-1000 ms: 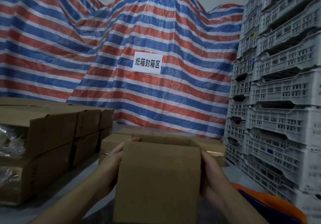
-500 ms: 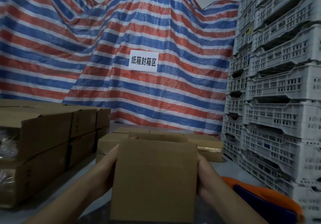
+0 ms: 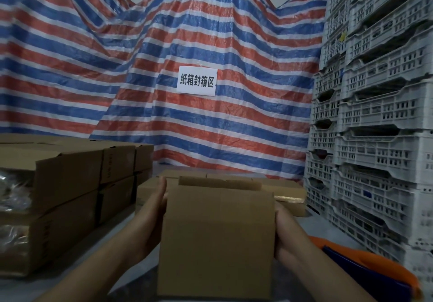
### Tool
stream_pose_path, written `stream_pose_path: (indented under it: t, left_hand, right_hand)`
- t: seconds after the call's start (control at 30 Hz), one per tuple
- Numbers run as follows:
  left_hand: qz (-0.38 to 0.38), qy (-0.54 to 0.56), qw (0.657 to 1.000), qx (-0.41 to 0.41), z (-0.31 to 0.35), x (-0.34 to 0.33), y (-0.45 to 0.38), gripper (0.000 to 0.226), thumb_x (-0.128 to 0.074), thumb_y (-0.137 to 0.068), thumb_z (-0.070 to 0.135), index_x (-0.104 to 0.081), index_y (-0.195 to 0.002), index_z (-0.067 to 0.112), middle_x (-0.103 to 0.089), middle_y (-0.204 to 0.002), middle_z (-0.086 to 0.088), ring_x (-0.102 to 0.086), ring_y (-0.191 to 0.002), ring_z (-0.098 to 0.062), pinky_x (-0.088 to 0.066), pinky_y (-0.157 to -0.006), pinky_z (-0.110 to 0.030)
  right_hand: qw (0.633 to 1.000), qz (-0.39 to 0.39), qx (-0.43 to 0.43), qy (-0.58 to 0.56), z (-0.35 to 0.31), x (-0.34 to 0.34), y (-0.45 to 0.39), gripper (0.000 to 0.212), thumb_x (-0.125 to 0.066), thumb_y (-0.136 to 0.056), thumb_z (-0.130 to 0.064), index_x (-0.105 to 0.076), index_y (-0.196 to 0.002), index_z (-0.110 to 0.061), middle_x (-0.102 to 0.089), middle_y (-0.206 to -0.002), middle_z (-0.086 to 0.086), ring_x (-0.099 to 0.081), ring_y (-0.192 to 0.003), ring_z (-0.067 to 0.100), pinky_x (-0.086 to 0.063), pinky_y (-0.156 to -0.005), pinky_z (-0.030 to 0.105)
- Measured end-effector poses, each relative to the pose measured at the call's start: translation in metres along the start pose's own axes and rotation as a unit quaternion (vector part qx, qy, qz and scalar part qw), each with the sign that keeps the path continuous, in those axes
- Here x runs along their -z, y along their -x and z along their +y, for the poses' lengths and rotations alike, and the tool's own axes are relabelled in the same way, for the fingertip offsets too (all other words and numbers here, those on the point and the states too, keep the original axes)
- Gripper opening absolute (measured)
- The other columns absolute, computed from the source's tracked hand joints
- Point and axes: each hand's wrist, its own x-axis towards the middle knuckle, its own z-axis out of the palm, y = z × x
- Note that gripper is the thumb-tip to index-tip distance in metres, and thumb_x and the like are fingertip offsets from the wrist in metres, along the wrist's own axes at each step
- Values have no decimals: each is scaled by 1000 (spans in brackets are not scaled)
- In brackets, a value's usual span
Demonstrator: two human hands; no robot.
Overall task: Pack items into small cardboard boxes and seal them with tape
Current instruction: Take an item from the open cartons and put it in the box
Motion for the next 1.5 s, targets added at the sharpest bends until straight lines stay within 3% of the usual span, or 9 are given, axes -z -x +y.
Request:
stream_pose_path:
  t: [0.1, 0.23, 0.4, 0.53, 0.7, 0.9, 1.1, 1.23, 1.5]
  left_hand:
    - [-59, -8, 998, -26, 9, -3, 13, 71, -29, -87, 70, -73, -116, 22, -71, -116, -14, -67, -110, -26, -48, -87, -39]
    - [-24, 95, 989, -115, -11, 13, 8, 41, -35, -106, 13, -41, -141, -8, -40, -148, -27, -39, -138, -35, -38, -96, -31]
    - [-16, -49, 999, -4, -10, 3, -10, 31, -51, -97, 26, -80, -92, 19, -76, -92, -4, -72, -85, -13, -52, -64, -21]
    - [-3, -49, 999, 1, -11, 9, -13, 28, -51, -97, 30, -78, -96, 22, -74, -99, -10, -72, -84, -21, -54, -68, -30]
    - [-4, -4, 1000, -12, -7, 6, -7, 16, -56, -94, 17, -70, -86, 19, -70, -87, -9, -65, -70, -19, -50, -59, -29]
    - [45, 51, 995, -77, -5, 5, -5, 47, -67, -81, 3, -59, -120, 28, -63, -122, -9, -62, -114, -28, -48, -99, -45]
    - [16, -25, 996, -85, -4, 7, -1, 25, -65, -78, 25, -78, -98, 32, -74, -105, 0, -68, -99, -13, -48, -84, -30]
    - [20, -39, 995, -88, -6, 10, -3, 26, -61, -88, 16, -78, -98, 32, -74, -102, 2, -69, -96, -11, -47, -83, -29]
    - [17, -173, 981, -82, 13, 9, -5, 23, -55, -96, 4, -75, -97, 16, -75, -95, -2, -69, -91, -12, -49, -67, -11]
  right_hand:
    - [1000, 0, 6, -2, 0, 4, -3, 30, -62, -95, -32, -72, -112, -10, -76, -96, 19, -75, -80, 31, -56, -69, 38]
    - [1000, -4, 0, -7, -1, 4, -5, 27, -62, -96, -32, -74, -103, -9, -76, -94, 18, -76, -79, 30, -56, -66, 37]
    - [1000, -8, 17, -14, 1, 2, -3, 28, -62, -95, -30, -71, -117, -17, -77, -97, 18, -76, -82, 31, -58, -68, 39]
    - [999, -22, -6, -47, -3, 2, 1, 47, -58, -92, -55, -74, -114, -17, -76, -106, 18, -75, -94, 32, -54, -83, 43]
    - [997, -80, 6, -3, -7, 5, 7, 54, -73, -71, -30, -66, -122, -14, -77, -97, 13, -74, -78, 24, -57, -64, 32]
    - [995, -98, 35, 7, -9, 5, 9, 64, -73, -73, -22, -58, -134, -35, -72, -120, 9, -75, -95, 27, -59, -72, 38]
    - [992, -71, 99, 34, -6, 5, 5, 45, -66, -88, -13, -70, -123, -41, -60, -135, -9, -67, -112, 17, -56, -79, 29]
    - [986, -62, 120, 100, -2, 6, -1, 31, -56, -95, -7, -83, -88, -20, -68, -126, -12, -61, -118, 11, -48, -92, 30]
    - [977, -42, 162, 131, -1, 6, -3, 35, -55, -94, -4, -83, -82, -20, -74, -110, -9, -63, -114, 14, -44, -104, 35]
